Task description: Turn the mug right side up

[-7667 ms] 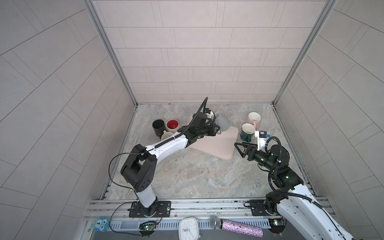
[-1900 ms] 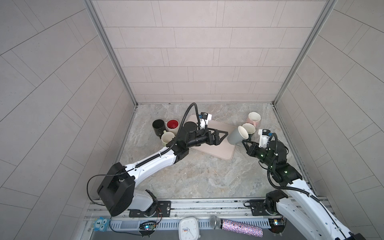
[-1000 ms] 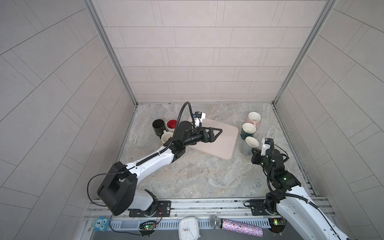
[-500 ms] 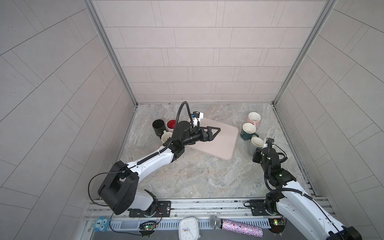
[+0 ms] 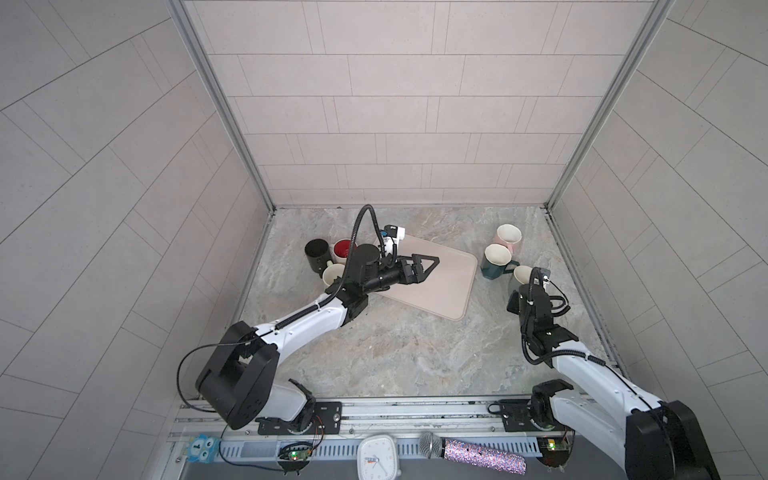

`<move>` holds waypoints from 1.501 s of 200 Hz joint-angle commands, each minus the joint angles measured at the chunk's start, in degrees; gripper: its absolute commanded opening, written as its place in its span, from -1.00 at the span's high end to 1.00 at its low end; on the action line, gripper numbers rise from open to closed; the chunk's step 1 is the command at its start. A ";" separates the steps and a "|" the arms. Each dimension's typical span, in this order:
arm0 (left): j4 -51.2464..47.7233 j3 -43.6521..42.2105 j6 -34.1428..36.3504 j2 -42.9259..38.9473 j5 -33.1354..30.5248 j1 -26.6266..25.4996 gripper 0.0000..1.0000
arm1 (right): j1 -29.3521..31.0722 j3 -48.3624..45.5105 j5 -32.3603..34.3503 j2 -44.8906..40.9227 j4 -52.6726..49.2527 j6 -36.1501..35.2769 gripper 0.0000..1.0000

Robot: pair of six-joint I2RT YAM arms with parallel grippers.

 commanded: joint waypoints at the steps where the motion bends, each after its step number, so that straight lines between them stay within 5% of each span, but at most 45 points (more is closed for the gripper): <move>1: 2.46 -0.79 -0.09 -1.43 0.84 0.52 -1.00 | -1.71 2.24 0.19 2.62 7.29 0.03 1.00; 55: 2.90 -1.70 1.47 -1.58 0.30 1.30 -1.00 | -3.48 4.30 -1.72 11.52 16.12 -0.41 1.00; 89: -3.11 -1.96 9.47 -0.92 -3.87 3.34 -1.00 | -3.95 7.47 -1.26 15.25 15.78 -0.64 1.00; 151: -3.87 -4.70 12.69 -1.25 -6.38 4.51 -1.00 | -4.62 8.72 -0.59 17.37 15.93 -0.43 1.00; 184: -3.91 -5.23 13.17 -0.88 -7.15 4.49 -1.00 | -4.63 8.38 -1.11 16.25 15.40 -0.69 -0.10; 219: -4.93 -5.69 15.37 -0.06 -9.79 5.34 -1.00 | -4.69 7.09 -2.06 14.24 17.80 -1.91 -0.69; 271: -6.89 -8.67 19.98 -3.34 -16.41 8.04 -1.00 | -4.88 9.27 -0.79 10.13 13.39 -3.84 -0.84; 300: -11.57 -8.90 29.34 -6.98 -29.03 9.40 -1.00 | -4.89 7.40 1.73 6.29 15.43 -7.88 -0.85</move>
